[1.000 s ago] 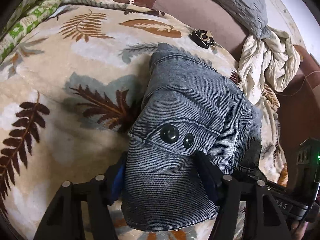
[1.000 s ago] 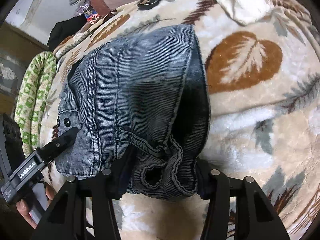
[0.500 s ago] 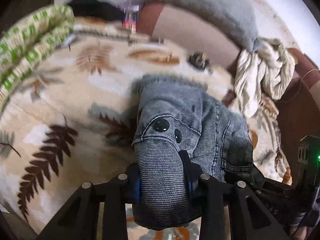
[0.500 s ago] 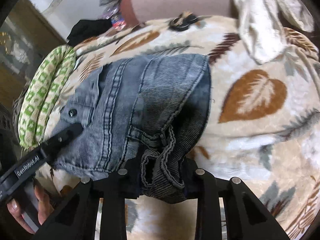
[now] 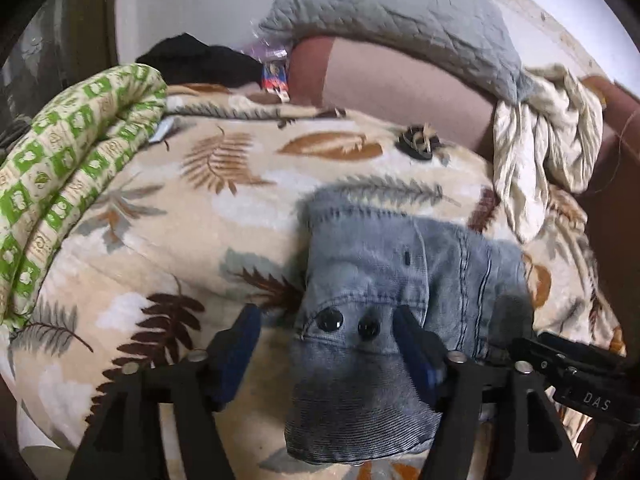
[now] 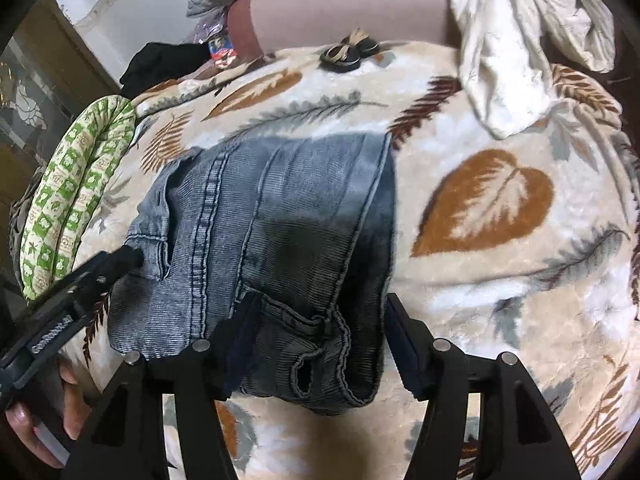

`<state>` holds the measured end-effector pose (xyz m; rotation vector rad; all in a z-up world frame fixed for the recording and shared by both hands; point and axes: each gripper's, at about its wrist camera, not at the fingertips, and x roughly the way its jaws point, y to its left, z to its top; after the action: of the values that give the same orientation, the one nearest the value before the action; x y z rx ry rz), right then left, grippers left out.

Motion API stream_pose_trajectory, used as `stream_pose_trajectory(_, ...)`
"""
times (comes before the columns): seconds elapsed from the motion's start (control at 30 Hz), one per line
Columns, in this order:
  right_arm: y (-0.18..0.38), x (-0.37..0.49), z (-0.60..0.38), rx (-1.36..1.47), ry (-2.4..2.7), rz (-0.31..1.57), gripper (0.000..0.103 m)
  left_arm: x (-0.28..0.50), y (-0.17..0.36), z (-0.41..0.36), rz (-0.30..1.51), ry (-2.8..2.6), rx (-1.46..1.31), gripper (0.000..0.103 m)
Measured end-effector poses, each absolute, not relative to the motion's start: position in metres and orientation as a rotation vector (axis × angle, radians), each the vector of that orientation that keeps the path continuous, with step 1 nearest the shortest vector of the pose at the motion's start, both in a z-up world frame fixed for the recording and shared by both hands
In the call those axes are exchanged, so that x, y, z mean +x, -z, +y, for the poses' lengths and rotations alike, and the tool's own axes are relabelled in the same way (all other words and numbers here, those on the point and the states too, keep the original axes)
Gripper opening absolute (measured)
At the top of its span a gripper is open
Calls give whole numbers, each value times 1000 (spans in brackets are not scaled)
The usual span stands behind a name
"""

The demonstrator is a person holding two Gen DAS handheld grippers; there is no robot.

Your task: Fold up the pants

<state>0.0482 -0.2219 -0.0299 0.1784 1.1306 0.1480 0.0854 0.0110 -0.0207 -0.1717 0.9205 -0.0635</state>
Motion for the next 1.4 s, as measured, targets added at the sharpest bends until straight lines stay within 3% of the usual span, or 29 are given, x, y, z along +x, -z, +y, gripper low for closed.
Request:
stream_pose_trajectory(0.1,25,48,-233,249,-156,1104,64,86,21,15,905,45,-175,81)
stream_pose_trajectory(0.33,18,55,-226,226,-57,1020,64,81,15,15,858,12,-164,81)
stream_pose_trajectory(0.43,9,52,-227,227,-36,941,64,81,12,18,835,2,-160,92)
stream_pose_trajectory(0.63,4,68,-228,113,-57,983,64,83,5,5,827,7,-84,92)
stream_pose_trajectory(0.77,-4,74,-249,211,-73,943,64,76,2,-6,773,-19,34,92)
stream_pose_trajectory(1.13,-12,57,-215,78,-37,877,64,83,13,1,815,-37,16,92)
stream_pose_trajectory(1.4,-23,52,-232,199,-84,834,64,79,11,0,804,-27,7,92)
